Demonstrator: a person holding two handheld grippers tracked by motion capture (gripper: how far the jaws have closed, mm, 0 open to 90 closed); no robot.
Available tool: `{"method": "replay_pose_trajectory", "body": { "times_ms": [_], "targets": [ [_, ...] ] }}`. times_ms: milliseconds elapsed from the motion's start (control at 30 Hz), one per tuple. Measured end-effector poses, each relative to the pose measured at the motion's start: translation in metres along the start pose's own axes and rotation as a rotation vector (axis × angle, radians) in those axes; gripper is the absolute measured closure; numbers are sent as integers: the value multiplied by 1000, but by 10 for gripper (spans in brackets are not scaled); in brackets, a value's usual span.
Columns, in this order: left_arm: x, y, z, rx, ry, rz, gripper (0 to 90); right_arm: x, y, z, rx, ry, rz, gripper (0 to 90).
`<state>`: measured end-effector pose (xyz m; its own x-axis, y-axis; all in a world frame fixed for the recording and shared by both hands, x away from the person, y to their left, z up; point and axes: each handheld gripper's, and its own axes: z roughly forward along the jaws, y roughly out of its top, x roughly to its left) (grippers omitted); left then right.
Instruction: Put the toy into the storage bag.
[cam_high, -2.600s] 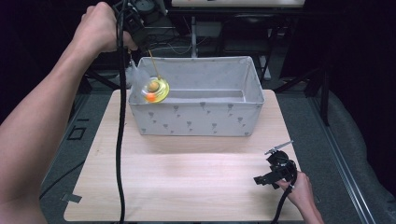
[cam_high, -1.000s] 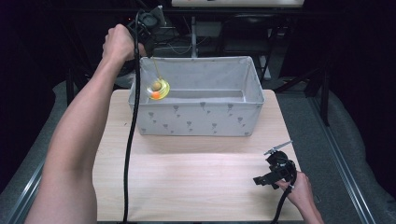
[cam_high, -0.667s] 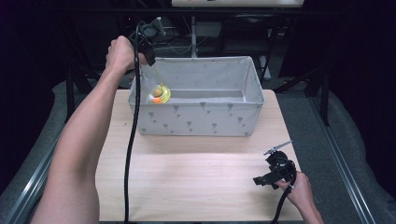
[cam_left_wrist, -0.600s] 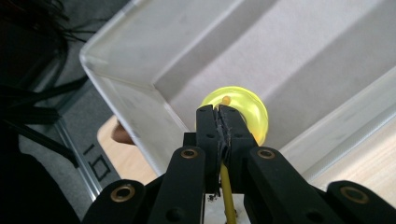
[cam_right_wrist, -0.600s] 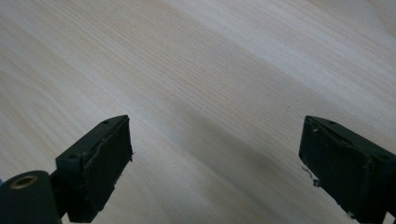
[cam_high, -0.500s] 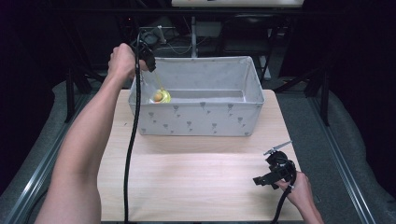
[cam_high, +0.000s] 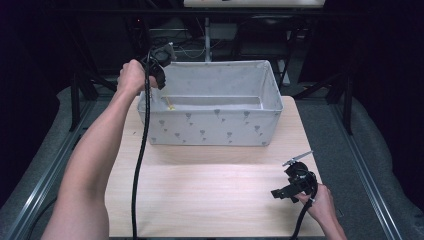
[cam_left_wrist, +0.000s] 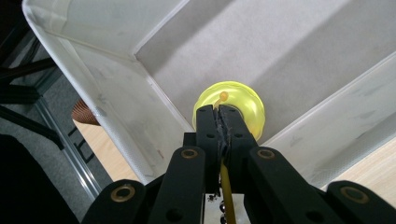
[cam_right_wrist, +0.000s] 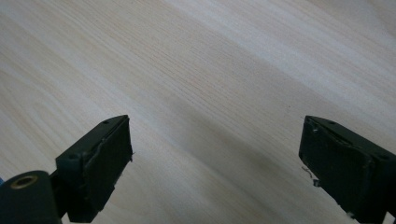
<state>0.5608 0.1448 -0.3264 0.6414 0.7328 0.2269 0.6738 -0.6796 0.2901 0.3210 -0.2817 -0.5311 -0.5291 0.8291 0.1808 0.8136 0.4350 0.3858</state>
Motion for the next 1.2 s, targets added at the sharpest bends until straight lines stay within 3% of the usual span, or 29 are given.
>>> {"method": "replay_pose_trajectory", "body": {
  "times_ms": [567, 1033, 1200],
  "targets": [
    [11, -26, 30, 116, -35, -54, 882, -1, 1, 0, 14, 9, -11, 89],
    [9, -32, 29, 108, -77, -70, 855, 0, 1, -2, 20, -9, -21, 89],
    [11, -33, 15, 44, -106, -90, 659, 0, 1, -1, 17, 1, -13, 89]
  ]
}}
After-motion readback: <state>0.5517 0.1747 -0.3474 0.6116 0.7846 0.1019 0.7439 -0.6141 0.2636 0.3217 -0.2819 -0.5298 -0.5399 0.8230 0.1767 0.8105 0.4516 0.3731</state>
